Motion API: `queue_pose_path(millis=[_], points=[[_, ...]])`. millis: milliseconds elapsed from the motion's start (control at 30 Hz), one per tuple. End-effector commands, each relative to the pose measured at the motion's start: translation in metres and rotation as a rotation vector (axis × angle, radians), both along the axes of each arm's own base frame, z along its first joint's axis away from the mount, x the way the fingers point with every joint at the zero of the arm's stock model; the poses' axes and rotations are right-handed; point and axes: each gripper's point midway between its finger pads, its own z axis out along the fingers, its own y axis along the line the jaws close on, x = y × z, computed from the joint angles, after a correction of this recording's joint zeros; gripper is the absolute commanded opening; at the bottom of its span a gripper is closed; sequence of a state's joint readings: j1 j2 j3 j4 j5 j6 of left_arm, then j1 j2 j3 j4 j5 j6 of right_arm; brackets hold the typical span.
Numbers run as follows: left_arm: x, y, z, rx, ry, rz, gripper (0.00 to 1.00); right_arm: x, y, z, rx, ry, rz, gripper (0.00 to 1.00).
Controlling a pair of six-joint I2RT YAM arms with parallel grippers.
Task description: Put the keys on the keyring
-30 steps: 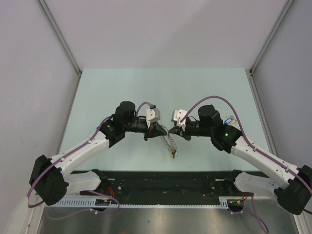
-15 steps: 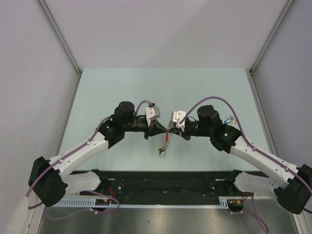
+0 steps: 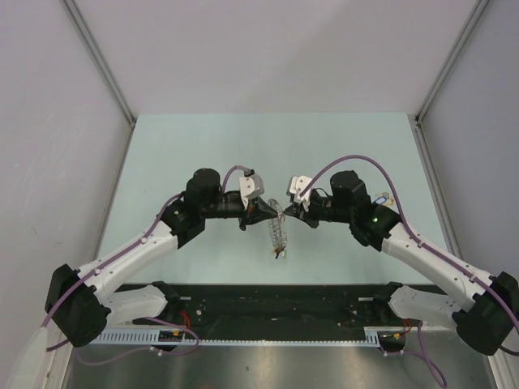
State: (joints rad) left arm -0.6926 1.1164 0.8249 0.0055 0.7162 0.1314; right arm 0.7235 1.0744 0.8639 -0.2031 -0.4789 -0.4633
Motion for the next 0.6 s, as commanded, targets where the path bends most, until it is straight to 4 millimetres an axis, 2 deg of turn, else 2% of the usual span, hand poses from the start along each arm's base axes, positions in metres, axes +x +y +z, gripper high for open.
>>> queue_pose_path(millis=[0, 300, 567], points=[[0.001, -0.003, 0.027, -0.063, -0.075, -0.014, 0.00, 0.003, 0.004, 0.016, 0.051, -0.024, 0.001, 0.00], [0.017, 0.003, 0.022, -0.033, -0.092, 0.082, 0.00, -0.009, 0.005, 0.025, 0.074, -0.033, 0.060, 0.00], [0.016, 0.000, 0.016, -0.014, -0.083, 0.063, 0.00, -0.014, 0.005, 0.030, 0.092, -0.038, 0.076, 0.00]])
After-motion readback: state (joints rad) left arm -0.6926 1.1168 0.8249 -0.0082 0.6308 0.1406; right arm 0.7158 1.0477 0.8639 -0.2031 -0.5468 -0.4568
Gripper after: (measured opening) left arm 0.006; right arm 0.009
